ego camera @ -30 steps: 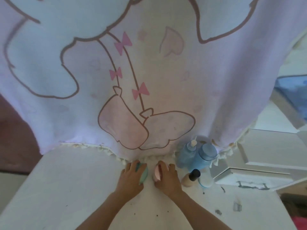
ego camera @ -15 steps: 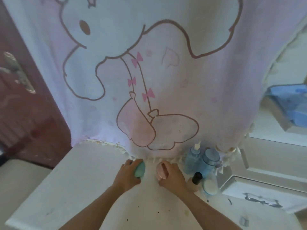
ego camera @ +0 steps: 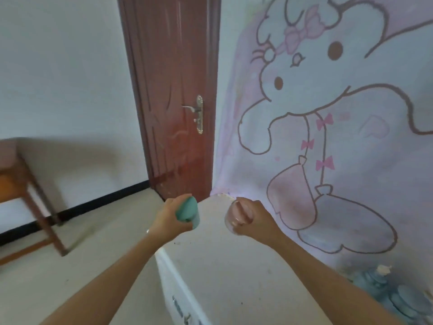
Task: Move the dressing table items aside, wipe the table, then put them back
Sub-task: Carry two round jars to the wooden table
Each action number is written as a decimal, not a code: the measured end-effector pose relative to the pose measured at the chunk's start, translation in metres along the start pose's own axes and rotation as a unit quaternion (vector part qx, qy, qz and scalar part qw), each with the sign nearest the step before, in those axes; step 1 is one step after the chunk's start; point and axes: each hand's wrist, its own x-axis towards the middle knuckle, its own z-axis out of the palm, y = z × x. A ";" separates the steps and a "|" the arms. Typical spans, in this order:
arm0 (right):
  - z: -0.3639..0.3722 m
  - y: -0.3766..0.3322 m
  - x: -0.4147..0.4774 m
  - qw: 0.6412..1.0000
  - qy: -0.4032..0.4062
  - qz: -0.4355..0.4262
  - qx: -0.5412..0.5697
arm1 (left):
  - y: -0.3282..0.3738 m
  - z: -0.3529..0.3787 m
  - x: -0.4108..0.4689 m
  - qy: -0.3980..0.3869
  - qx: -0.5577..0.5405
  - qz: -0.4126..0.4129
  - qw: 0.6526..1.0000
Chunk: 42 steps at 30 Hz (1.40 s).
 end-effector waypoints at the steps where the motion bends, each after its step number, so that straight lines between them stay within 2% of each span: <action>1: 0.005 -0.015 0.007 1.000 -0.007 -0.022 0.001 | -0.006 -0.017 -0.004 0.020 0.006 -0.005 1.000; 8: 0.093 -0.110 0.059 0.988 -0.084 -0.129 -0.010 | -0.052 -0.138 -0.051 0.136 0.001 -0.050 0.990; 17: 0.259 -0.298 0.065 0.954 -0.183 -0.237 0.013 | -0.151 -0.313 -0.155 0.231 0.059 -0.130 0.962; 22: 0.345 -0.371 0.053 0.930 -0.228 -0.287 0.009 | -0.199 -0.373 -0.209 0.281 0.099 -0.179 0.938; 27: 0.409 -0.415 0.052 0.907 -0.264 -0.328 -0.005 | -0.242 -0.409 -0.239 0.305 0.093 -0.218 0.922; 34: 0.465 -0.449 0.098 0.890 -0.294 -0.347 -0.018 | -0.294 -0.446 -0.220 0.333 0.100 -0.255 0.902; 42: 0.515 -0.477 0.227 0.901 -0.291 -0.321 0.018 | -0.345 -0.513 -0.113 0.354 0.088 -0.279 0.888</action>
